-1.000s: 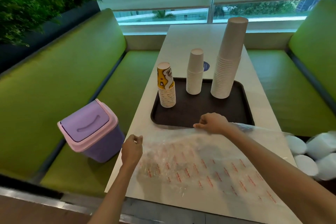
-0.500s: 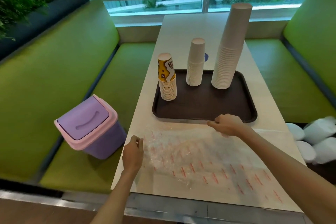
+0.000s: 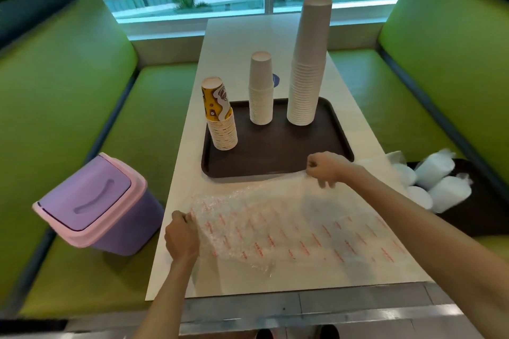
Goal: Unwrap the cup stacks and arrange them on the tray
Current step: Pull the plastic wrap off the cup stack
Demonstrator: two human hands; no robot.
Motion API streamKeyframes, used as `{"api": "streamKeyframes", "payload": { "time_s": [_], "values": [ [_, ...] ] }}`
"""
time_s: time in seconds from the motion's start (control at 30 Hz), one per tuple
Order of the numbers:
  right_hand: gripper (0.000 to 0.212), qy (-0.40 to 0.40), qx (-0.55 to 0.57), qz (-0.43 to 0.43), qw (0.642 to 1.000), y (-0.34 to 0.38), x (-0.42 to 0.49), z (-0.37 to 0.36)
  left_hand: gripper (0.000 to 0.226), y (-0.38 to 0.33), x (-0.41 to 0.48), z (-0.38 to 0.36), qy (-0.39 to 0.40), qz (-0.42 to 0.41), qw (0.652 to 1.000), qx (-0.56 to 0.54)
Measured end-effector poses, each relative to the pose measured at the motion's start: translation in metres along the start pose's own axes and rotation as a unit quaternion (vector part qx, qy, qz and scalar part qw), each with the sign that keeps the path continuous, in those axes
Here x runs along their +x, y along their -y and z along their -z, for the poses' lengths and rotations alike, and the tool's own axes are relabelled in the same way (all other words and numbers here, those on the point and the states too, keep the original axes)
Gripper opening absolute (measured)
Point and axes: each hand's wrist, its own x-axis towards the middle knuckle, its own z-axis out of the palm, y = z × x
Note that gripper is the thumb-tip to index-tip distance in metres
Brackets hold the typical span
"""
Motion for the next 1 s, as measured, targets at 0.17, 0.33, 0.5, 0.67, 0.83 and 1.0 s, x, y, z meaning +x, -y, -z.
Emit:
{"api": "streamKeyframes", "payload": {
  "time_s": [0.17, 0.33, 0.5, 0.67, 0.83, 1.0],
  "values": [
    [0.015, 0.078, 0.021, -0.023, 0.996, -0.002, 0.000, 0.003, 0.021, -0.001, -0.001, -0.001, 0.004, 0.029, 0.999, -0.016],
    [0.016, 0.136, 0.024, -0.047, 0.989, -0.008, -0.006, -0.023, 0.020, -0.003, 0.002, 0.007, 0.001, 0.020, 1.000, -0.022],
    [0.021, 0.032, -0.072, -0.036, 0.996, -0.010, -0.003, -0.051, 0.024, 0.001, 0.001, 0.012, -0.021, -0.020, 0.999, 0.032],
    [0.017, -0.168, -0.064, 0.012, 0.984, 0.020, 0.003, -0.067, 0.034, 0.006, 0.000, 0.017, -0.078, -0.088, 0.990, 0.076],
    [0.024, -0.304, 0.038, 0.140, 0.942, 0.087, 0.000, -0.102, 0.022, 0.004, -0.003, 0.015, -0.065, -0.222, 0.973, -0.029],
    [0.046, -0.319, 0.066, 0.231, 0.917, 0.149, -0.002, -0.165, 0.028, 0.012, -0.002, 0.003, 0.024, -0.246, 0.969, -0.026]
  ]
}}
